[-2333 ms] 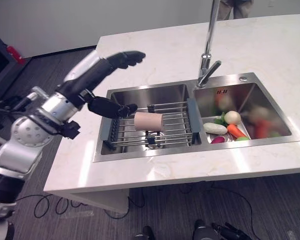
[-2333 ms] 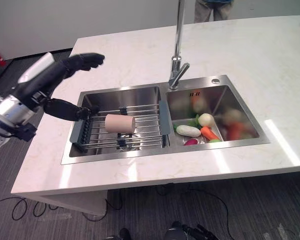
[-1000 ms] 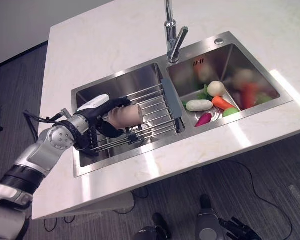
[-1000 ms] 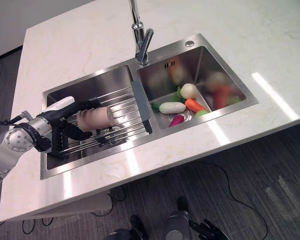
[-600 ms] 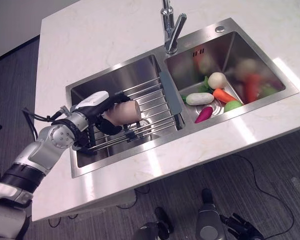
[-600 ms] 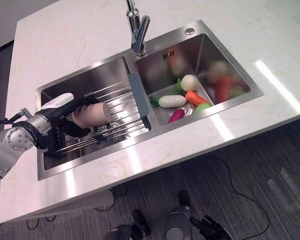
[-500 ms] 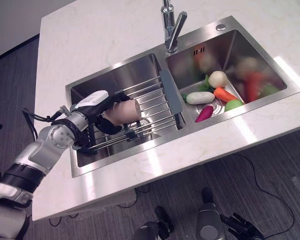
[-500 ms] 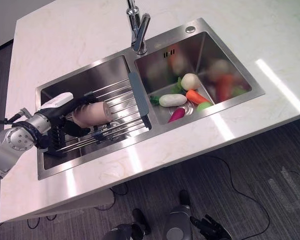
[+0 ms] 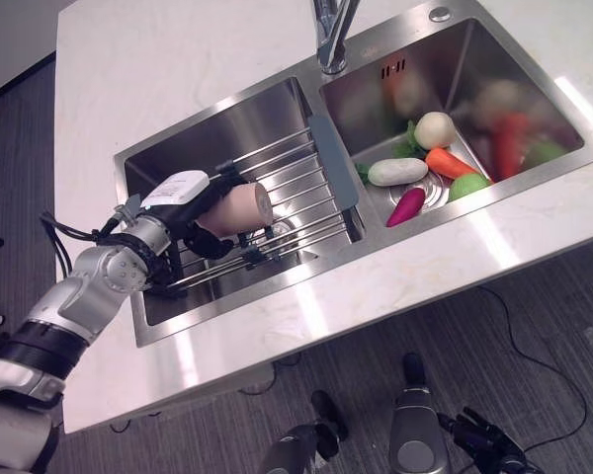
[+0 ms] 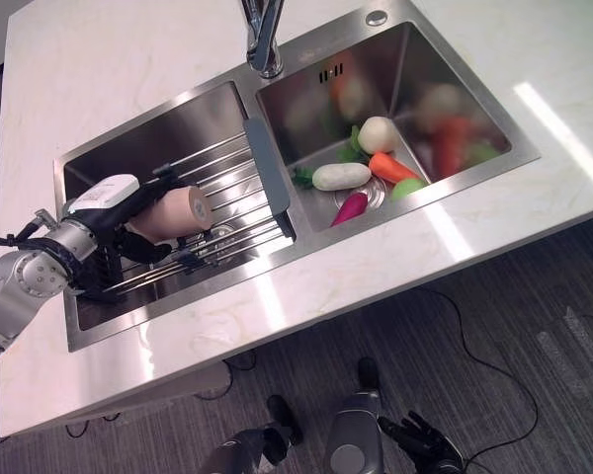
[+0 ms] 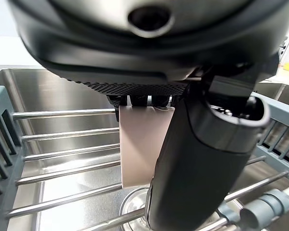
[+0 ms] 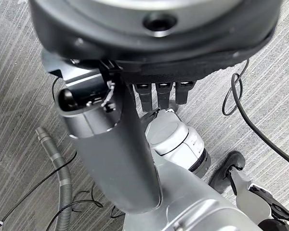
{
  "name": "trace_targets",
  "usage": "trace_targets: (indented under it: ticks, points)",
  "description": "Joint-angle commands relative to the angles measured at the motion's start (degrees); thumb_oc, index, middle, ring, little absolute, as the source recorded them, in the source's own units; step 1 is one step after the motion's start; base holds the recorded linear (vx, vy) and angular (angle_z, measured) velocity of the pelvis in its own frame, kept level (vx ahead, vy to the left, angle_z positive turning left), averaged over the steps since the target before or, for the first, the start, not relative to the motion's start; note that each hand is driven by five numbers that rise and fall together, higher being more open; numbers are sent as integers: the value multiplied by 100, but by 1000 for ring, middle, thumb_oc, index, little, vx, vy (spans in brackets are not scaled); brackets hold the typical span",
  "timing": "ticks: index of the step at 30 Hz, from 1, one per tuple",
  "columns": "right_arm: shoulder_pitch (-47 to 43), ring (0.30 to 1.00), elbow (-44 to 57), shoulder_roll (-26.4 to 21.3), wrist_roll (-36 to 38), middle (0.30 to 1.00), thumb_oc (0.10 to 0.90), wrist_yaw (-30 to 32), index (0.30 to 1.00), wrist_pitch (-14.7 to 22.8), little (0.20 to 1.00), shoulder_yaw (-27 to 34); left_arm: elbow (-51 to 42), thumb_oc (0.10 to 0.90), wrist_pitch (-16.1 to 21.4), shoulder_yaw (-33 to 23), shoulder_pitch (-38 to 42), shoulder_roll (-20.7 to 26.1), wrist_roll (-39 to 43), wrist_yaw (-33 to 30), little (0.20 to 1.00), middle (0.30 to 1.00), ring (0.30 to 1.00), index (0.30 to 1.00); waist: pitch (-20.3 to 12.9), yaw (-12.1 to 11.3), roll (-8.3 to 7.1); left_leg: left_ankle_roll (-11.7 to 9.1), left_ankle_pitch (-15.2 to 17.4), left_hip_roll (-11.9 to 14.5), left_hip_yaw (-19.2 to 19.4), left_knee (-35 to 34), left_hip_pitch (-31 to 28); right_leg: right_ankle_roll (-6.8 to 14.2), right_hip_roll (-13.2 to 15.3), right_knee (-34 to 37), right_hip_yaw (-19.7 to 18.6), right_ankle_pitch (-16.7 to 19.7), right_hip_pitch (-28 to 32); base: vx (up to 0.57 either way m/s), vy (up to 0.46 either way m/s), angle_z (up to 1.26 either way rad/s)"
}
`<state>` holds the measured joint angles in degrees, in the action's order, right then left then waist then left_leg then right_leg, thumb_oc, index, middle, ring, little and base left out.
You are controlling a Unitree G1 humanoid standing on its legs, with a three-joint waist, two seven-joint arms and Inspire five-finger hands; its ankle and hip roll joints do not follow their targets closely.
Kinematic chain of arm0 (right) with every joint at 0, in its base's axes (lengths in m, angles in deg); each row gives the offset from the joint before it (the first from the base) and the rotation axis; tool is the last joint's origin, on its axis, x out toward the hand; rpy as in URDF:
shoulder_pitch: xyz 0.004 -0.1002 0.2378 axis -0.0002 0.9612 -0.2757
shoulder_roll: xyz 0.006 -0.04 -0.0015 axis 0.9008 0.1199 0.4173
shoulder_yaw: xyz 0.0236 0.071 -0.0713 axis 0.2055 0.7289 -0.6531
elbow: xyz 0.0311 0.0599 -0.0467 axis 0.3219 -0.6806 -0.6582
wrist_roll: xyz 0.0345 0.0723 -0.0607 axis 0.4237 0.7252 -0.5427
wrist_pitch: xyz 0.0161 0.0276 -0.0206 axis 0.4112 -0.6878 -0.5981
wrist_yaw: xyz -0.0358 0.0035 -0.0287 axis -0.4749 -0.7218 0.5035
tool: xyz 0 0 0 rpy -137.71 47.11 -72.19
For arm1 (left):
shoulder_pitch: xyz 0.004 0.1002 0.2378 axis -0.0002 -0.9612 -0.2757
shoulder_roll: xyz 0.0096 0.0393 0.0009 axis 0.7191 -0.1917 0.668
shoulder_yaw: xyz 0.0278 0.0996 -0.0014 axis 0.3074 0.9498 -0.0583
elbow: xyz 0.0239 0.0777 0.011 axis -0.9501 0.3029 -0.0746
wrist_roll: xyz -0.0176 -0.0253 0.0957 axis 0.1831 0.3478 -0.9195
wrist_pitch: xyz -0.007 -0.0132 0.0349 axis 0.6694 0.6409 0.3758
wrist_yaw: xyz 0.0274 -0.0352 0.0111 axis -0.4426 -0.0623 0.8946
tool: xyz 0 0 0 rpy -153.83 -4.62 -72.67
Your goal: Place the dishes in the dishwasher.
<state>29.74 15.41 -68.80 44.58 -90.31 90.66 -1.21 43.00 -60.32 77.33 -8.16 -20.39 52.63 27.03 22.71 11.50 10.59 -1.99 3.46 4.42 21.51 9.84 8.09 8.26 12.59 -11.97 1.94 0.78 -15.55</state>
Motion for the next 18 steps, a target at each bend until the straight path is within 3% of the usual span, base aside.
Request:
trace_targets:
  ticks: [1,5,6,7,8,18]
  points:
    - [222,900,312,-69,117,900,800,-58,900,78,900,-25,86,800,13,-381,367,160,57,-222,900,900,900,900,-196,105,-101,-190,690,79,-725,735,514,466,245,-521,-16,-637,-44,0,0,0]
    - [194,900,349,-84,120,900,800,-100,900,86,900,-19,91,800,-2,-344,448,156,114,-200,900,900,900,900,-94,110,-118,-189,672,80,-723,735,582,466,247,-521,-11,-609,-115,-16,-1,0]
    - [188,900,349,-80,119,900,800,-110,900,96,900,-23,88,632,-9,-327,456,142,86,-201,648,648,648,648,-74,113,-121,-189,670,81,-723,735,592,466,247,-521,-10,-606,-124,0,0,0]
    - [187,900,350,-80,120,900,800,-111,900,99,900,-24,90,632,-12,-322,464,139,80,-200,648,648,648,648,-71,113,-122,-189,668,81,-723,735,595,466,247,-521,-9,-604,-127,0,0,0]
    - [176,900,379,-82,121,900,800,-116,900,110,900,-45,98,400,-39,-251,527,126,10,-134,300,300,300,300,-37,125,-129,-192,658,86,-722,735,616,468,246,-521,-8,-590,-151,0,0,0]
    - [131,900,355,-86,84,900,800,-101,900,122,900,-56,-11,400,18,-184,599,81,276,151,300,300,300,300,-24,108,-135,-198,640,110,-705,735,603,457,249,-521,57,-579,-132,0,0,0]
